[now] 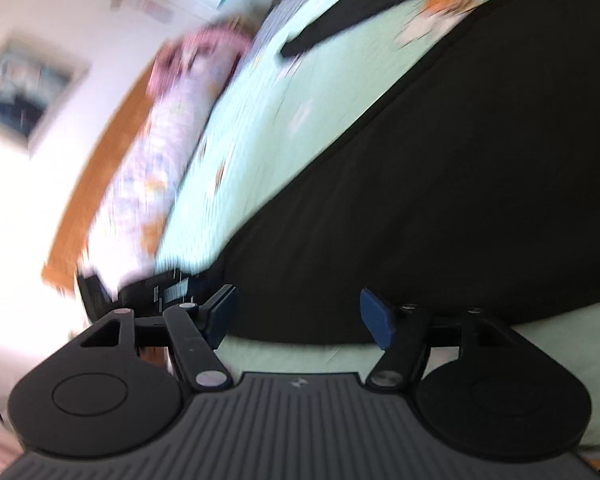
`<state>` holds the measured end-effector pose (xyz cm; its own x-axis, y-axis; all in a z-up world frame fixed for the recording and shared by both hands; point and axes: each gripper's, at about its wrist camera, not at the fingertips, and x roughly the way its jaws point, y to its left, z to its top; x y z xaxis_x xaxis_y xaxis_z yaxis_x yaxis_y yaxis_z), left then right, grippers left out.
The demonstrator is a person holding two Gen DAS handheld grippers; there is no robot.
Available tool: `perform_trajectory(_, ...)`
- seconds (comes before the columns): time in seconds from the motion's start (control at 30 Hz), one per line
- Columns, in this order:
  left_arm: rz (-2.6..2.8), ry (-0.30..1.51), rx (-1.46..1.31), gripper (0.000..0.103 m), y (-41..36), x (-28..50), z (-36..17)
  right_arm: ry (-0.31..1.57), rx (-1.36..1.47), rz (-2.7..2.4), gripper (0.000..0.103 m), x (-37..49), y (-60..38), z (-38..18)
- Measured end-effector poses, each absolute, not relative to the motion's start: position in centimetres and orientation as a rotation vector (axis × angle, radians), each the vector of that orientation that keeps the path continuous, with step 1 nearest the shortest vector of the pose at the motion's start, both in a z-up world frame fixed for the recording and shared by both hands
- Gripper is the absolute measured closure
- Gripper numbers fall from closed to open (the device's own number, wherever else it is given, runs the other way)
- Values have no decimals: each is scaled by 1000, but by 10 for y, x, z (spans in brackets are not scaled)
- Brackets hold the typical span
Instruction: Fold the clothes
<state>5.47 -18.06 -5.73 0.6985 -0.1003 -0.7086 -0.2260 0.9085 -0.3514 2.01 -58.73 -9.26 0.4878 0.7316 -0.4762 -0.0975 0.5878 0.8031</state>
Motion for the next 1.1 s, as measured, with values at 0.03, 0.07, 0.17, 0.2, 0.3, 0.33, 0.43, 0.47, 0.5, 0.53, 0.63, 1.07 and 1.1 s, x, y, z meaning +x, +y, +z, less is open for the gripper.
perform_trajectory(0.03,76,792,-419,75,-187,53,-52,912,830,552,33,21,-599,-95)
perform_trajectory(0.07,79,782,-401,74,-193,52,-48,892,858,534,33,22,-609,-96)
perform_trajectory(0.17,89,754,-346,63,-212,47,-33,814,882,506,33,24,-633,-93)
perform_trajectory(0.2,92,744,-328,61,-218,46,-28,786,887,494,33,27,-643,-91)
perform_trajectory(0.3,-7,721,-242,45,-259,50,-21,721,927,434,32,36,-679,-92)
perform_trajectory(0.33,-24,752,-225,41,-268,56,-30,702,951,409,32,40,-692,-94)
perform_trajectory(0.43,-55,866,-182,41,-293,72,-62,652,996,331,31,48,-741,-101)
perform_trajectory(0.47,-66,904,-168,41,-301,78,-72,639,980,304,31,49,-760,-103)
perform_trajectory(0.5,-62,906,-163,42,-298,78,-81,626,964,277,32,51,-778,-104)
perform_trajectory(0.53,-56,901,-160,42,-293,77,-90,618,943,250,32,52,-797,-106)
perform_trajectory(0.63,-58,911,-62,41,-295,80,-90,655,878,88,102,62,-869,-122)
perform_trajectory(1.07,13,980,-39,33,-302,91,-87,597,882,48,68,69,-924,-94)
perform_trajectory(1.1,16,981,-36,31,-303,92,-87,586,884,90,65,71,-922,-92)
